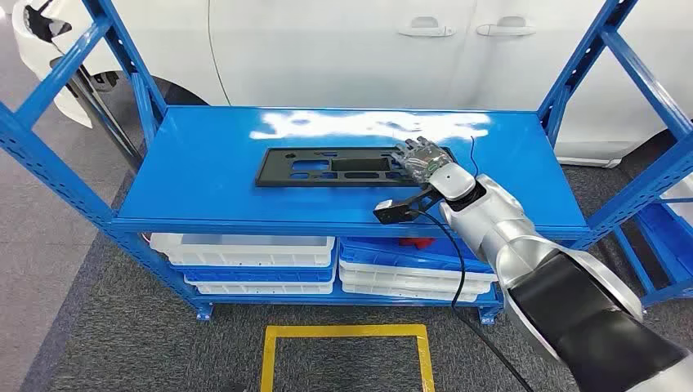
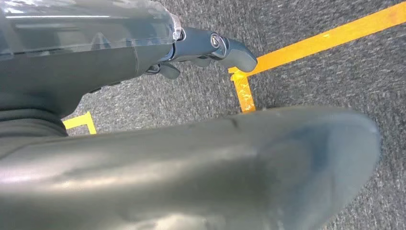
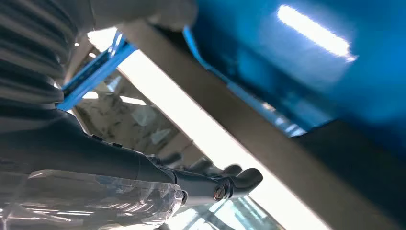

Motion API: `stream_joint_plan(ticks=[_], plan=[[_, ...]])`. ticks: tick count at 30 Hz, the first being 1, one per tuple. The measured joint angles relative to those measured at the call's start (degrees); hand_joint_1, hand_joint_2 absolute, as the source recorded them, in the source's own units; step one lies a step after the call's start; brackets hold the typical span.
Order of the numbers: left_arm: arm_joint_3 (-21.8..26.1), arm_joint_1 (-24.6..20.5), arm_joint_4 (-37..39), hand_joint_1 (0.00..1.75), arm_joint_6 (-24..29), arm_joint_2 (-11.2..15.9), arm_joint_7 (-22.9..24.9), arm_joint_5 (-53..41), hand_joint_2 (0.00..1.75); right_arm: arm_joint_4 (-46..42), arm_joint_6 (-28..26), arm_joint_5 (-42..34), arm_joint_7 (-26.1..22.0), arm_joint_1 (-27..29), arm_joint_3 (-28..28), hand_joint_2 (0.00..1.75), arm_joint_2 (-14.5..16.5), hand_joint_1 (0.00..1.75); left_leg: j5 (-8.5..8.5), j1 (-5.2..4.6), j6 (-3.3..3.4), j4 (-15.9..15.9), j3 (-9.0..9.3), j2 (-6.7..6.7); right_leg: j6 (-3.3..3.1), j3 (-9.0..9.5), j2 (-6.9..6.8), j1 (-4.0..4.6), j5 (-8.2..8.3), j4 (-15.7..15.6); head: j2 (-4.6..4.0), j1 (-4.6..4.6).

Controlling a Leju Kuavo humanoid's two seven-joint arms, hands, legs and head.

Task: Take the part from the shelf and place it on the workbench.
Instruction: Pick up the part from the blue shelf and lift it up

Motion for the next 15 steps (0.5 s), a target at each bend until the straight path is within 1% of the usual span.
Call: stream_joint_plan(ticks=[1,2,3,4,5,6,7,8,9,11,12,13,15], plan=[[0.0,0.0,0.0,0.0,0.0,0.0,0.0,0.0,0.0,0.1,0.0,0.0,-0.1,0.1,0.0,1.75,0.1,1.61,-0.01,0.01,0.01,0.0,0.0,0.0,0.05,-0.2,0.0,-0.08,0.23,0.4,0.0,0.0],[0.0,0.0,0.0,0.0,0.0,0.0,0.0,0.0,0.0,0.1,0.0,0.0,-0.2,0.2,0.0,1.75,0.1,1.6,-0.04,0.01,0.0,0.1,-0.01,-0.01,0.09,0.02,-0.01,-0.16,0.83,-0.1,0.0,0.0],[0.0,0.0,0.0,0.0,0.0,0.0,0.0,0.0,0.0,0.2,-0.2,0.0,-0.4,0.2,0.0,1.75,0.3,1.57,-0.12,0.03,-0.04,0.3,-0.01,-0.03,0.15,0.58,-0.03,-0.3,2.04,-1.3,0.0,0.0],[0.0,0.0,0.0,0.0,0.0,0.0,0.0,0.1,0.0,0.2,-0.3,-0.1,-0.5,0.1,0.0,1.75,0.4,1.55,-0.25,0.05,-0.15,0.5,-0.01,-0.05,0.17,2.13,-0.13,-0.42,3.96,-4.5,0.0,0.0],[0.0,0.0,0.0,0.0,0.0,0.0,0.0,0.1,0.0,0.2,-0.4,-0.1,-0.6,0.0,0.0,1.75,0.6,1.56,-0.44,0.06,-0.34,0.8,-0.04,-0.05,0.14,4.04,-0.42,-0.47,5.61,-8.4,0.0,0.0],[0.0,0.0,0.0,0.0,0.1,0.0,0.0,0.2,0.0,0.2,-0.6,-0.1,-0.7,-0.3,-0.1,1.75,0.8,1.56,-0.66,-0.03,-0.6,1.1,-0.16,-0.03,-0.01,5.67,-0.7,-0.35,6.74,-11.9,0.0,0.0],[0.0,0.0,0.0,0.0,0.1,0.0,0.0,0.2,0.0,0.2,-0.7,-0.1,-0.8,-0.5,-0.1,1.75,1.1,1.56,-0.83,-0.12,-0.87,1.4,-0.3,0.02,-0.24,6.71,-0.87,-0.24,7.27,-14.1,0.0,0.0],[0.0,0.0,0.0,0.0,0.1,0.0,0.0,0.3,0.0,0.2,-0.8,-0.1,-0.8,-0.6,-0.1,1.75,1.3,1.57,-0.95,-0.19,-1.14,1.5,-0.42,0.1,-0.52,7.09,-0.94,-0.08,7.2,-15.0,0.0,0.0],[0.0,0.0,0.0,0.0,0.2,0.0,0.0,0.3,0.0,0.2,-0.8,-0.2,-0.9,-0.7,-0.2,1.75,1.4,1.58,-0.98,-0.24,-1.4,1.6,-0.49,0.2,-0.84,7.07,-0.79,0.06,7.19,-15.1,0.0,0.0],[0.0,0.1,0.0,0.0,0.2,0.0,0.0,0.4,0.0,0.2,-0.9,-0.2,-1.1,-0.7,-0.3,1.75,1.4,1.65,-1.38,-0.13,-1.97,1.9,-0.63,0.29,-1.45,7.12,-0.63,-0.04,7.34,-15.3,0.0,0.0],[0.0,0.0,0.0,0.0,0.2,0.0,0.0,0.5,0.0,0.1,-1.0,-0.3,-1.2,-0.9,-0.3,1.75,1.4,1.68,-2.22,-0.08,-2.3,3.1,-1.12,0.31,-1.76,7.17,-0.63,-0.11,7.43,-15.4,0.0,-0.01],[0.0,0.0,0.0,0.0,0.2,0.0,0.0,0.5,0.0,0.1,-1.1,-0.3,-1.3,-1.0,-0.4,1.75,1.4,1.69,-3.64,-0.02,-2.63,5.5,-2.14,0.31,-2.02,7.23,-0.66,-0.17,7.48,-15.5,0.0,-0.01],[0.0,0.1,0.0,0.0,0.2,0.0,0.0,0.5,0.0,0.1,-1.2,-0.3,-1.6,-1.1,-0.4,1.75,1.1,1.7,-7.3,0.16,-3.08,13.0,-5.59,0.36,-2.33,7.23,-0.69,-0.06,7.44,-15.5,0.0,-0.01]])
